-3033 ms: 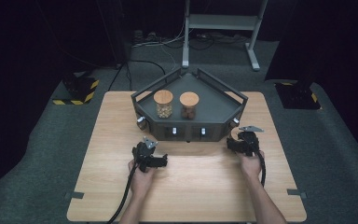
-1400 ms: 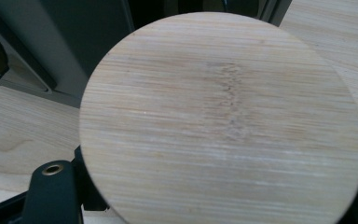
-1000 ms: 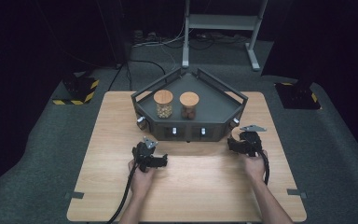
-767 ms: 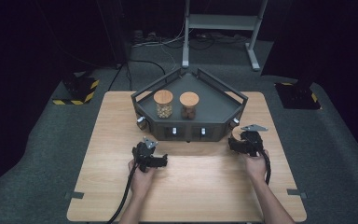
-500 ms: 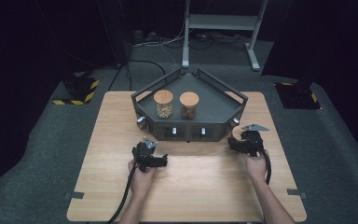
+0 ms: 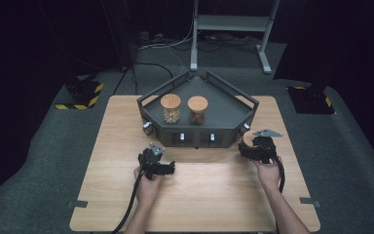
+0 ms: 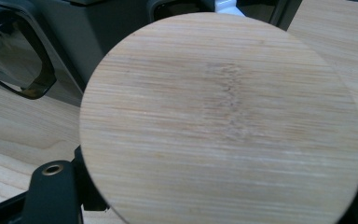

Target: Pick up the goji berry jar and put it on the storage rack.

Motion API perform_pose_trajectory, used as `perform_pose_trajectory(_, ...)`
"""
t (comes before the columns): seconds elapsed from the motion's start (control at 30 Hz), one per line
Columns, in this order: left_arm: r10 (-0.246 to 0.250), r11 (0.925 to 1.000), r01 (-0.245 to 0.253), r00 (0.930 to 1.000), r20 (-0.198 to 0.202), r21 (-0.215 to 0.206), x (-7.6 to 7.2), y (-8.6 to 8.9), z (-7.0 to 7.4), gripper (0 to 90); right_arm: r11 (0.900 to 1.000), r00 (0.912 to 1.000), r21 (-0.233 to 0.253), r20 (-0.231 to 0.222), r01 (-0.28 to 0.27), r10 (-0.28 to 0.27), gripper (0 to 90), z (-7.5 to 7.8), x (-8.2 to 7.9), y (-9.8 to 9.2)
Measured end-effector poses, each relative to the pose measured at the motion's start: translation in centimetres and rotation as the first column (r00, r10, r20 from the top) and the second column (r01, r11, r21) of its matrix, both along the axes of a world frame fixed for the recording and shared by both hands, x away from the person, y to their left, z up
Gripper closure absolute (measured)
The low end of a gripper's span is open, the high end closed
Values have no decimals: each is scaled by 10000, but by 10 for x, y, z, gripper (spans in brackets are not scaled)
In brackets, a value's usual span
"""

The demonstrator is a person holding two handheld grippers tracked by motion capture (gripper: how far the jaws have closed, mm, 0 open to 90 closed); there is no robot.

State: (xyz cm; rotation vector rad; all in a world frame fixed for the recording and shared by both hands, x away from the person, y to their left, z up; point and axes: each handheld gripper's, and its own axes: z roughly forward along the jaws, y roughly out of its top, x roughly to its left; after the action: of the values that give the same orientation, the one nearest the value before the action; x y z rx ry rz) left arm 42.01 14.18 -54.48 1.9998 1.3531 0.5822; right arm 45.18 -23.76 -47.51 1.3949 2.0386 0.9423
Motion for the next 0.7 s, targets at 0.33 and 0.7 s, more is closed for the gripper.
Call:
perform_pose_trajectory(0.33, 0, 10000, 0, 10000, 1, -1, 0, 0, 0, 54, 9999, 9998, -17, 168, -111, 112, 255, 7, -3, -2)
perform_pose_trajectory(0.7, -2, 10000, 2, 10000, 0, 1, 0, 0, 0, 53, 9995, 9995, -124, 169, -276, 278, 255, 11, -5, -2)
